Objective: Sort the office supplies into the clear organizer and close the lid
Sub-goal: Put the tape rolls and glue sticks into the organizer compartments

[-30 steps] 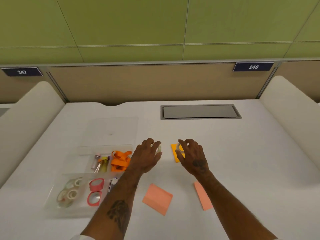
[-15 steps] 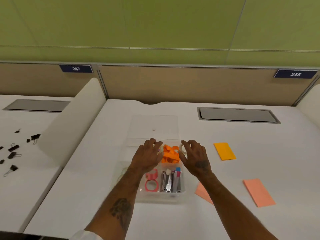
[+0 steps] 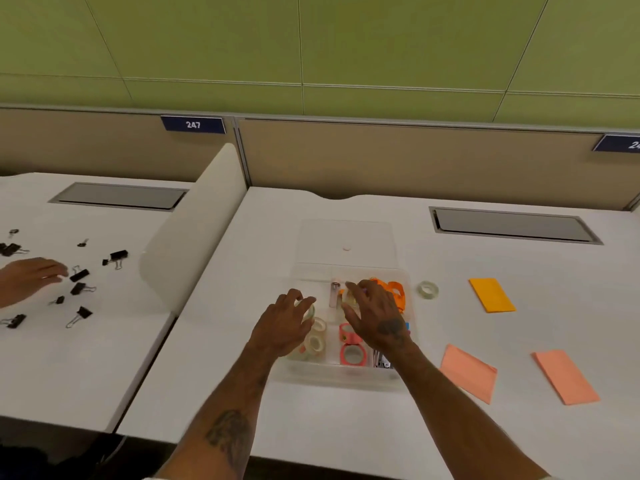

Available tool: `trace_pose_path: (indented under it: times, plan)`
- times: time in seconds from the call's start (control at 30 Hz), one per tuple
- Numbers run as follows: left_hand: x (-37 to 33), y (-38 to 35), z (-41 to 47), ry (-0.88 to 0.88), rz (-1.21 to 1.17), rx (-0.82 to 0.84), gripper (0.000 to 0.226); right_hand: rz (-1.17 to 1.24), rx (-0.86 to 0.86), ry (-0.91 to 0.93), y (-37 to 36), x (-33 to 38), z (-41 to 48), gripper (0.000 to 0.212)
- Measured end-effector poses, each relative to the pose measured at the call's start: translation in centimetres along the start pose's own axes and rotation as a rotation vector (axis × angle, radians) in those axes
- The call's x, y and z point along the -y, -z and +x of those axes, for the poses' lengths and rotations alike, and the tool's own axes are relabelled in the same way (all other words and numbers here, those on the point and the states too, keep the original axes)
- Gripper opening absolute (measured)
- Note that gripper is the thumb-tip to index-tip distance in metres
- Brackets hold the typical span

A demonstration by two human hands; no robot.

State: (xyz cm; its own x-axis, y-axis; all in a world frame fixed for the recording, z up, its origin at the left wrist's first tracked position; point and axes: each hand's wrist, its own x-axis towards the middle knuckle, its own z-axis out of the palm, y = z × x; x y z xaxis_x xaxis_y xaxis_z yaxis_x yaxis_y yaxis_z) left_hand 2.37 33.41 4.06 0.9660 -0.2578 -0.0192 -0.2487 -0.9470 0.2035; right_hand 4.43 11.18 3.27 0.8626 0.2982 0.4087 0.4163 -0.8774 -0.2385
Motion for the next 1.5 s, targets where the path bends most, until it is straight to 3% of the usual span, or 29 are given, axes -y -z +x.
trace_pose_path:
  times: [0.43,0.67,0.83,1.13,1.3,1.5]
  plan:
    - [0.5,-1.1,-0.6,0.084,0.075,0.007,0.058,0.067,0.086,0.093,-0.2,1.8,-0.3,0.043]
    - [1.8,-0.8,-1.2,0.135,0.124,-0.022,0.067,0.089,0.214,0.130,-0.9,3.3,0.5,0.051]
    - [2.5,-0.6,-1.4,0.150,0.145,-0.031,0.068,0.079,0.208,0.158,-1.6,4.1,0.8,0.055]
    - [2.5,-0.8,-0.6,0.133,0.150,-0.024,0.070,0.006,0.287,-0.045,-1.0,2.9,0.6,0.068]
    - [0.9,-1.1,0.8,0.061,0.146,-0.041,0.091,-0.118,0.287,-0.151,0.4,0.8,-0.5,0.072]
    - [-3.0,-1.8,4.0,-0.039,0.086,-0.026,0.084,-0.199,0.297,-0.289,2.2,-3.7,-2.8,0.072]
